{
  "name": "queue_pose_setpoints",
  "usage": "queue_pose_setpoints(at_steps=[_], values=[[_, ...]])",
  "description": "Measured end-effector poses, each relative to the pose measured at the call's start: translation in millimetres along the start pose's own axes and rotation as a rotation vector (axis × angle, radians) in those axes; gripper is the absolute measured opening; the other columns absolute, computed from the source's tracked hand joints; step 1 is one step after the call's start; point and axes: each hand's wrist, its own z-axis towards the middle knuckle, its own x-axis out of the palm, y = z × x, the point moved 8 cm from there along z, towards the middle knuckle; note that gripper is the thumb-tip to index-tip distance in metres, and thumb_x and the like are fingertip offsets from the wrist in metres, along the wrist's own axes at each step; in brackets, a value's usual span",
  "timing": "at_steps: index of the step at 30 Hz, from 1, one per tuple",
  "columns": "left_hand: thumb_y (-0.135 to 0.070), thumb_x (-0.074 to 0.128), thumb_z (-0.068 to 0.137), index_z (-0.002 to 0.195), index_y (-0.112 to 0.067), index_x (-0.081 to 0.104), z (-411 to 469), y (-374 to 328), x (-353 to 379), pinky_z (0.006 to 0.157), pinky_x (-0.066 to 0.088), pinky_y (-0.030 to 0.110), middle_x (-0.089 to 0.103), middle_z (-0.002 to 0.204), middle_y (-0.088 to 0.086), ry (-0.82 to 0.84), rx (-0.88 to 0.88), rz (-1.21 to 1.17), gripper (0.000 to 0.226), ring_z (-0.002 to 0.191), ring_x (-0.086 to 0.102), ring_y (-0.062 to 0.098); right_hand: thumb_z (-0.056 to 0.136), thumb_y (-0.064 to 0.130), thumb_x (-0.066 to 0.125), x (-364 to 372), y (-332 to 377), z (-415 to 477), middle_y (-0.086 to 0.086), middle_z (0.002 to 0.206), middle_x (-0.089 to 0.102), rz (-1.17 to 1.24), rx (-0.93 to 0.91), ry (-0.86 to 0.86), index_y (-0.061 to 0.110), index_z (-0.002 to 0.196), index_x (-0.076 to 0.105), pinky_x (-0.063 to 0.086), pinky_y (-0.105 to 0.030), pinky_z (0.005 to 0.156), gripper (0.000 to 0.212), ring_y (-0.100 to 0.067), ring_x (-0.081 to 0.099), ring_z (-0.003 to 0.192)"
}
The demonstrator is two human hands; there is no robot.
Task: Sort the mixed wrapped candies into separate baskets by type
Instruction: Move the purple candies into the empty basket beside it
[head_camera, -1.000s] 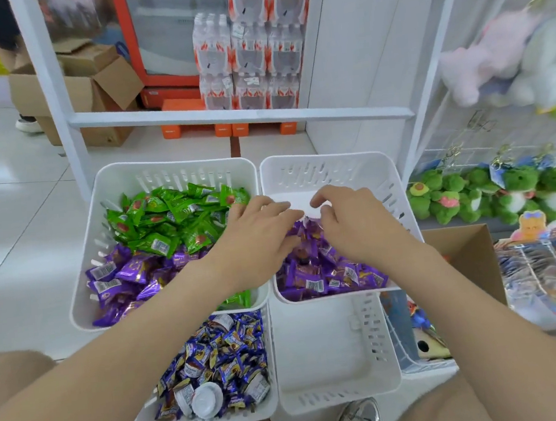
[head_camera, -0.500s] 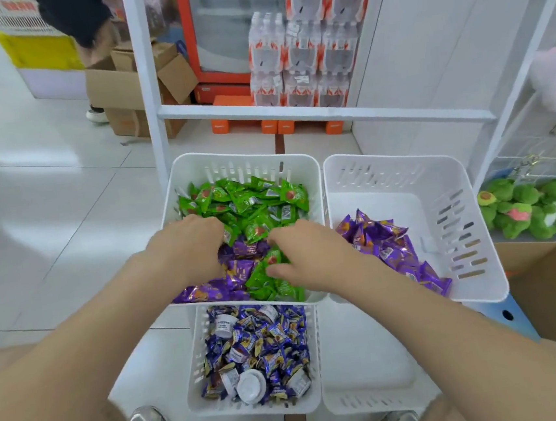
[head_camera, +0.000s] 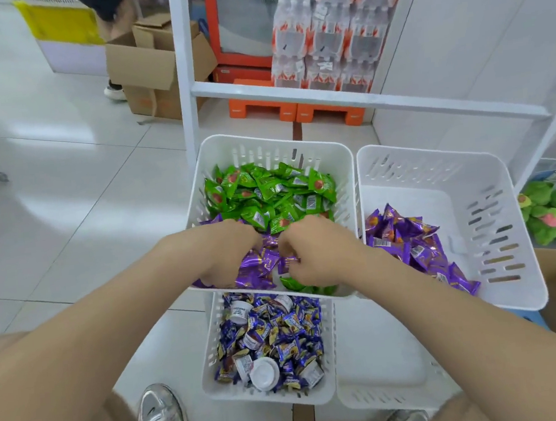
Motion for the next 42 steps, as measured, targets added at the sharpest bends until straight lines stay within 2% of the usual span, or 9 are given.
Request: queue_pose_setpoints(at_steps=[6,11,14,18,23,28,33,37,42], values=[[-0.01,0.068,0.08,0.132,-0.024,0.059,-5,-14,-1,0.087,0.054,0.036,0.062,0.121,-0.002,-0.106,0.029,-0.271,0.055,0.099,0.061,0.019,0.075,0.023,0.076,6,-11,7,-0.009,0.112,0.067,0.175,0.031,0.007,0.011,0.133,0.055,0.057,-0.046,0.085,0.062,-0.029,0.063,0.102],[-0.019,0.075,0.081,0.121,-0.027,0.057,-31,0,-37,0.078,0.052,0.039,0.044,0.118,0.0,-0.465,-0.139,0.056,0.045,0.11,0.051,0.024,0.074,0.048,0.085,9,-1,9,-0.001,0.118,0.059,0.224,-0.095,0.133,0.019,0.141,0.051,0.051,-0.039,0.093,0.08,-0.021,0.054,0.108],[-0.014,0.07,0.081,0.128,-0.017,0.048,-31,2,-34,0.09,0.047,0.037,0.051,0.122,0.007,-0.408,-0.193,0.32,0.051,0.114,0.052,0.028,0.076,0.065,0.079,14,4,16,-0.001,0.116,0.049,0.209,-0.099,0.141,0.027,0.148,0.043,0.047,-0.037,0.094,0.089,-0.02,0.046,0.11],[-0.002,0.061,0.086,0.124,-0.013,0.046,-19,2,-18,0.1,0.045,0.038,0.058,0.12,0.007,-0.22,-0.127,0.299,0.043,0.112,0.053,0.028,0.082,0.07,0.071,23,12,23,0.001,0.107,0.048,0.276,-0.154,0.173,0.043,0.146,0.042,0.042,-0.037,0.084,0.076,-0.019,0.039,0.108],[-0.014,0.071,0.083,0.121,-0.015,0.046,-17,7,-26,0.098,0.042,0.038,0.064,0.116,0.005,-0.267,-0.135,0.38,0.045,0.118,0.051,0.031,0.078,0.056,0.082,14,23,24,0.002,0.083,0.054,0.302,-0.181,-0.008,0.028,0.122,0.061,0.03,-0.026,0.063,0.057,-0.017,0.042,0.091],[-0.03,0.089,0.073,0.124,-0.013,0.037,-18,7,-22,0.089,0.046,0.043,0.065,0.115,0.005,-0.223,-0.16,0.316,0.075,0.123,0.048,0.033,0.086,0.054,0.077,18,28,21,0.005,0.092,0.066,0.334,-0.182,0.02,0.021,0.131,0.061,0.042,-0.033,0.072,0.059,-0.014,0.054,0.079],[-0.017,0.08,0.081,0.124,-0.02,0.04,-18,-3,-18,0.067,0.047,0.041,0.061,0.106,0.004,-0.264,-0.094,0.175,0.059,0.108,0.056,0.027,0.094,0.045,0.072,22,32,19,-0.003,0.078,0.063,0.291,-0.161,0.065,0.02,0.132,0.064,0.042,-0.035,0.068,0.046,-0.026,0.058,0.077],[-0.01,0.058,0.093,0.121,-0.032,0.054,-24,-13,-31,0.066,0.045,0.036,0.064,0.109,-0.001,-0.371,-0.09,0.271,0.036,0.103,0.067,0.028,0.093,0.039,0.076,17,19,15,-0.005,0.108,0.071,0.309,-0.091,0.073,0.021,0.128,0.069,0.043,-0.032,0.076,0.04,-0.026,0.062,0.1],[-0.018,0.067,0.09,0.125,-0.048,0.061,-28,-7,-39,0.072,0.049,0.036,0.066,0.113,-0.004,-0.393,-0.082,0.1,0.046,0.103,0.066,0.027,0.091,0.04,0.077,3,5,2,0.004,0.106,0.068,0.329,-0.017,0.007,0.025,0.126,0.072,0.045,-0.031,0.081,0.037,-0.016,0.056,0.095]])
